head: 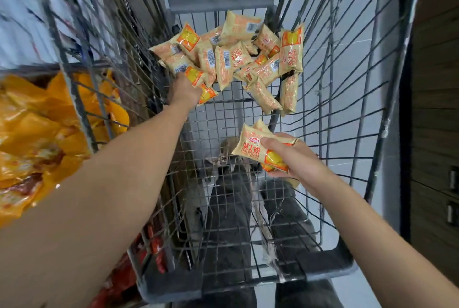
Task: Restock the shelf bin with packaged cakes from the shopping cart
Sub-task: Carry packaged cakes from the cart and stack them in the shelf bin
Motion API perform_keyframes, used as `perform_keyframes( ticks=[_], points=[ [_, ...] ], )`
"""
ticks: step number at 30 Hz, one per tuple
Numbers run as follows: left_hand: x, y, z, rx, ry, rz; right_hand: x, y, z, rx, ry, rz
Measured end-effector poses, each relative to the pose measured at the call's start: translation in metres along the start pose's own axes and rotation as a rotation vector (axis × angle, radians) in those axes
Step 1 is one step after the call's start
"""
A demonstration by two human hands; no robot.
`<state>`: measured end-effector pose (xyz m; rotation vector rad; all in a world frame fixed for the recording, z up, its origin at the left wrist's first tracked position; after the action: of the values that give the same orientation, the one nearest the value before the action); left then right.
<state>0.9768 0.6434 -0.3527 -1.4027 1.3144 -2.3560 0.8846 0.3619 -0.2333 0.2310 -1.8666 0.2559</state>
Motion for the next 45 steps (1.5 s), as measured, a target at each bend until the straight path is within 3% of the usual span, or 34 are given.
perform_keyframes(
  ticks=[3, 9, 15, 17, 22, 27, 30, 35, 39, 42, 45],
  points=[
    [0.032, -0.010, 0.009, 0.091, 0.066, 0.113, 0.006, -0.003, -0.003, 0.009, -0.017, 0.010],
    [0.152, 0.022, 0.010, 0.300, 0.201, -0.242, 0.059, -0.017, -0.004, 0.016, -0.107, 0.002],
    [0.296, 0.007, -0.035, 0.547, 0.166, -0.436, 0.139, -0.021, -0.006, 0.107, -0.275, -0.021],
    [0.342, -0.007, -0.044, 0.640, 0.219, -0.431, 0.169, -0.016, 0.002, 0.176, -0.336, -0.031],
    [0.433, -0.065, -0.071, 1.102, 0.181, -0.109, 0.248, 0.010, 0.034, 0.297, -0.485, -0.109],
    [0.560, -0.062, -0.167, 1.658, 0.061, 0.144, 0.327, 0.043, 0.084, 0.409, -0.581, -0.196],
    [0.640, -0.062, -0.233, 1.849, 0.072, 0.348, 0.379, 0.088, 0.110, 0.541, -0.636, -0.313],
    [0.753, -0.071, -0.364, 1.899, -0.035, 0.838, 0.475, 0.201, 0.155, 0.748, -0.830, -0.599],
    [0.818, -0.060, -0.452, 1.892, -0.175, 1.136, 0.539, 0.292, 0.209, 0.848, -0.951, -0.808],
    [0.857, -0.057, -0.519, 1.726, -0.387, 1.299, 0.578, 0.356, 0.257, 0.943, -1.009, -0.932],
    [0.896, -0.076, -0.578, 1.491, -0.479, 1.419, 0.612, 0.415, 0.293, 0.956, -1.061, -0.994]
  ],
)
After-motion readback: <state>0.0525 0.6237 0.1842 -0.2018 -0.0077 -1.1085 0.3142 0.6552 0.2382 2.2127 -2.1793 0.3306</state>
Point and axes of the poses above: each hand's wrist, its own x-axis away from the middle knuckle, its own y-axis out of the palm, z = x × y, the point moved 10 cm from there along -x, towards the middle knuckle, and after that the axes turned 2 degrees about z, right-handed, at the moved point
